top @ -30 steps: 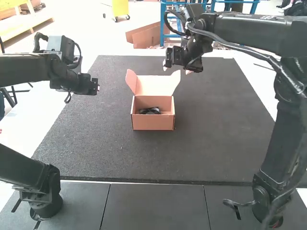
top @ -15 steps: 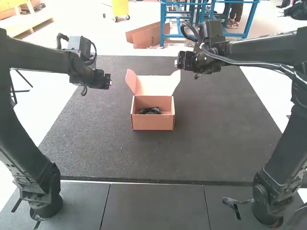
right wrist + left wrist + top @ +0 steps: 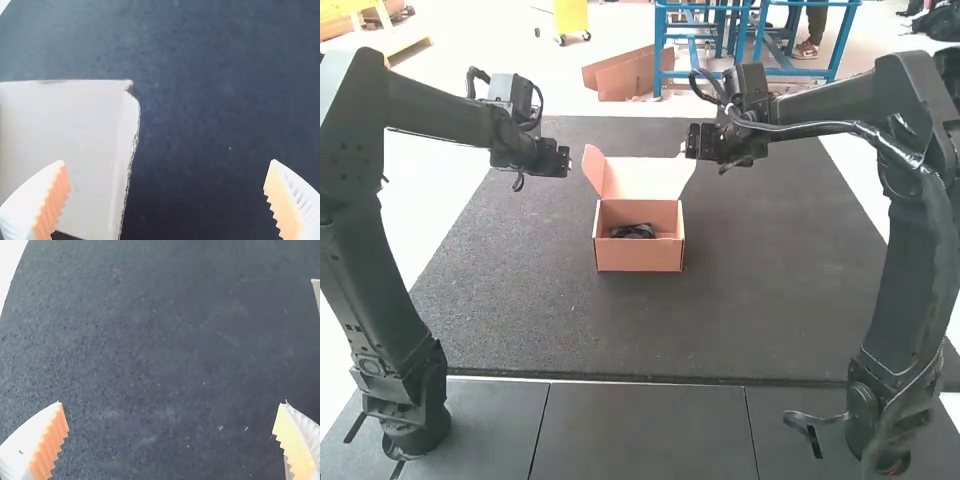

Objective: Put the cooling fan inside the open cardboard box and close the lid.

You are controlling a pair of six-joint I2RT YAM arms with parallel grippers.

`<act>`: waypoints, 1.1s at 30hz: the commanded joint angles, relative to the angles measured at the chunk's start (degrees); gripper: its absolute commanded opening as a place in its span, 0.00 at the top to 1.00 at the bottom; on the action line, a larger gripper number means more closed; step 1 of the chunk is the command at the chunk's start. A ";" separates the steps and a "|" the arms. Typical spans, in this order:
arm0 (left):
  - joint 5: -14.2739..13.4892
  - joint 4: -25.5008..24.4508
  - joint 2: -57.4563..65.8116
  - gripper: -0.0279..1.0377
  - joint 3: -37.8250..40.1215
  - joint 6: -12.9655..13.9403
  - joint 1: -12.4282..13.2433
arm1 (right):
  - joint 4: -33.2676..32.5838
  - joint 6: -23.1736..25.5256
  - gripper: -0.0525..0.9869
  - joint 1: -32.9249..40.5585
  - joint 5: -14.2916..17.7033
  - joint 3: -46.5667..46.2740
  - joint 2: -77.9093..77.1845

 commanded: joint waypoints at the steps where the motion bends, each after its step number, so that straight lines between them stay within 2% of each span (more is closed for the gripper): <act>1: 0.33 0.84 0.92 0.06 2.84 -1.19 -1.11 | 0.57 0.30 0.09 -0.81 -0.98 2.62 0.29; 11: 0.60 1.02 1.62 0.06 4.69 -2.34 -1.46 | 0.39 0.91 0.09 -0.81 -2.38 4.73 3.19; 17: 5.61 1.20 1.71 0.06 5.13 -3.83 -1.46 | 0.13 1.26 0.09 -1.34 -4.05 5.87 3.71; 22: 7.89 1.37 2.15 0.06 5.22 -4.62 -1.90 | 0.13 1.35 0.09 -1.51 -4.84 7.01 4.59; 27: 9.74 1.37 2.41 0.06 5.22 -5.15 -2.16 | 0.13 1.44 0.11 -1.51 -4.93 8.42 6.00; 32: 10.09 1.46 2.41 0.06 5.22 -5.32 -2.16 | -0.31 1.79 0.19 -1.60 -5.37 9.38 6.70; 33: 10.09 1.46 2.41 0.06 5.22 -5.41 -2.16 | -0.31 1.88 0.23 -1.60 -5.37 9.38 6.70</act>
